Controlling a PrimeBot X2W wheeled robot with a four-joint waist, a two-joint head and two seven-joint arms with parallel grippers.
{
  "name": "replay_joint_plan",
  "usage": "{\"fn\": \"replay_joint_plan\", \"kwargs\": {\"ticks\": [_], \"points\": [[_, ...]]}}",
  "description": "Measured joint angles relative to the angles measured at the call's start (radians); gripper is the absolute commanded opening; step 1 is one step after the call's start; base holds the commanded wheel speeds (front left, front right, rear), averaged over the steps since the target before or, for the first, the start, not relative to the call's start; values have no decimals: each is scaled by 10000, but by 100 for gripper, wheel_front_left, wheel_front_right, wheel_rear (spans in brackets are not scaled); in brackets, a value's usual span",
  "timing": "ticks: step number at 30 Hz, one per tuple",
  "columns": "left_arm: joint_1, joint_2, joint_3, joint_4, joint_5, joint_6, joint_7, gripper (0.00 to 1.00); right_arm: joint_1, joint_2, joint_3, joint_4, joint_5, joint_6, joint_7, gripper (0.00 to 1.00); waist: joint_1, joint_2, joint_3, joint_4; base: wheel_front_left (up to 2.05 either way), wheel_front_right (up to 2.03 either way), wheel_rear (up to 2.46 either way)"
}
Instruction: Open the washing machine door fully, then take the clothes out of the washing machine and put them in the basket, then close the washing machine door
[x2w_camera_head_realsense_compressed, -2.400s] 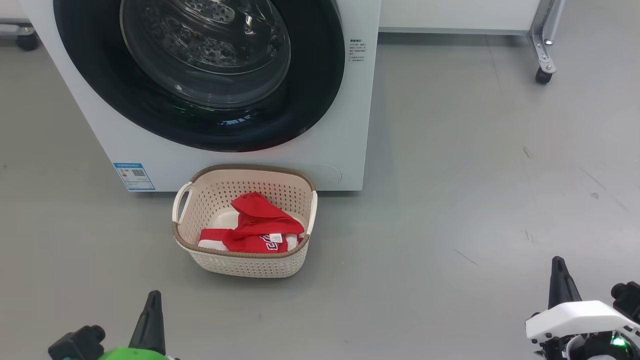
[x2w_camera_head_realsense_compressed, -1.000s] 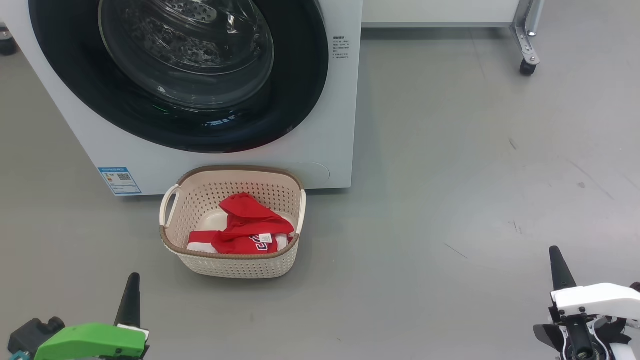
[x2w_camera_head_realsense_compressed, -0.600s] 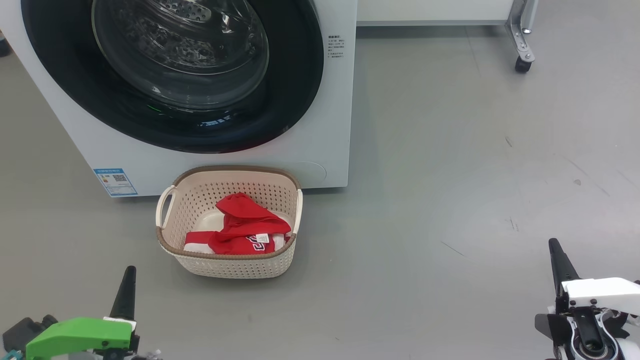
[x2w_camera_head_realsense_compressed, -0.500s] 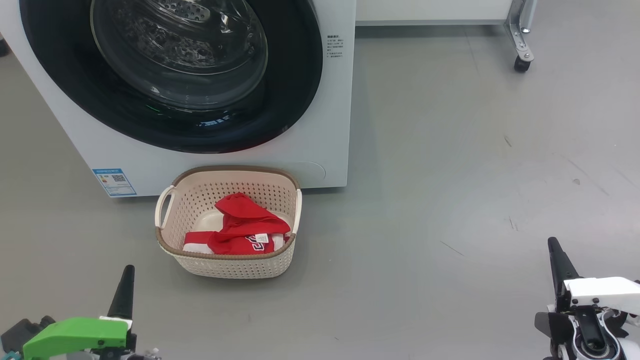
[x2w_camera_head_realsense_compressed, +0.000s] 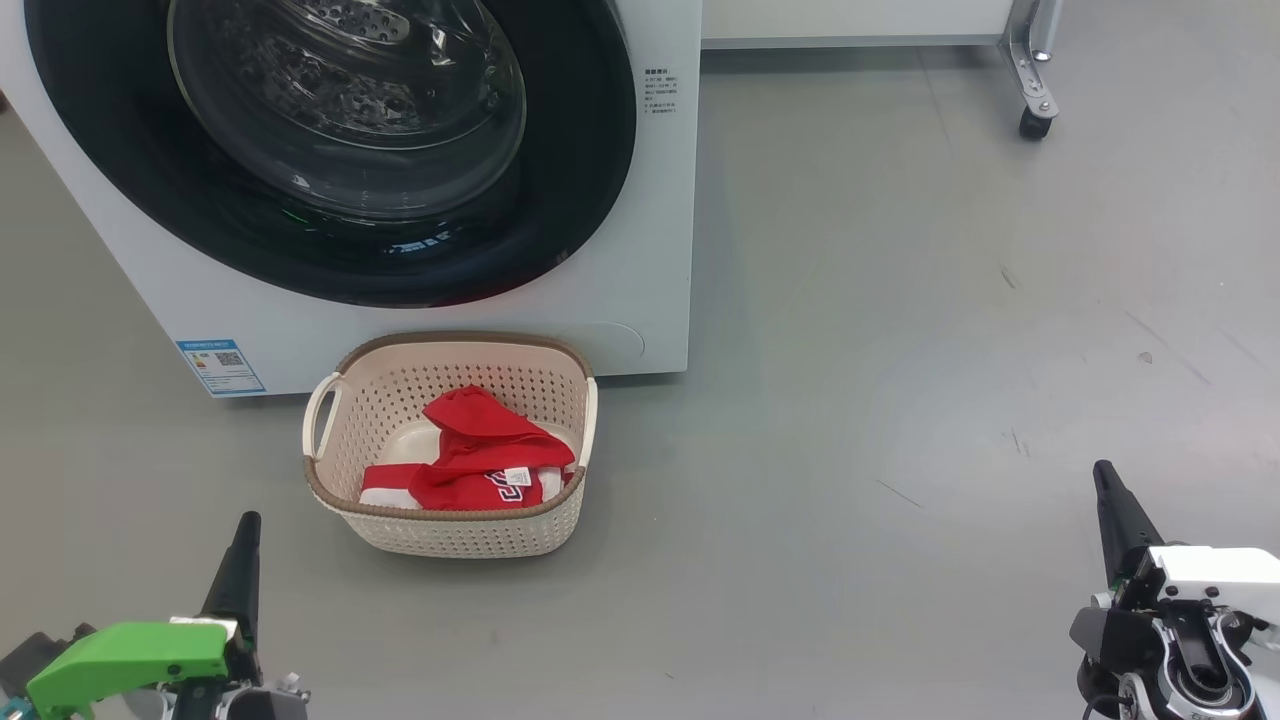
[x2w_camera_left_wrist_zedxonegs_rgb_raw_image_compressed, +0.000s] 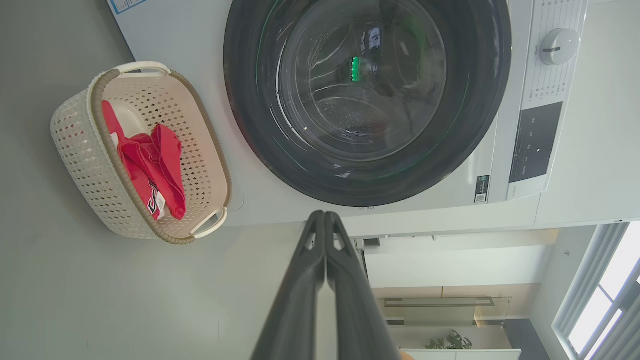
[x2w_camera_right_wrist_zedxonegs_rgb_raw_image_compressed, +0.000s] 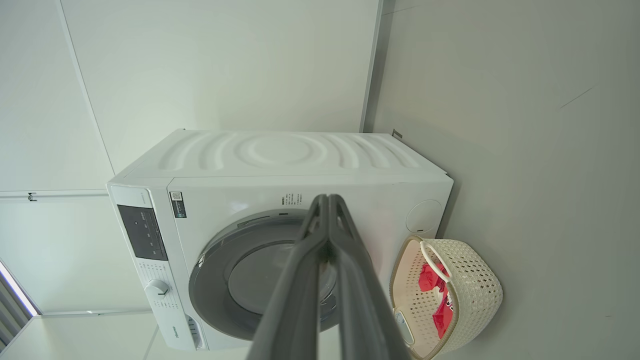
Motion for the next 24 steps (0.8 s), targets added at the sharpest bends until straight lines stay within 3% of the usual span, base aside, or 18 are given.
{"fn": "replay_joint_plan", "kwargs": {"ticks": [24], "points": [[-10, 0, 29, -2, -151, -2, 0, 0, -12, 0, 6, -2, 17, 0, -2, 0, 1, 0, 1, 2, 0, 0, 0]]}}
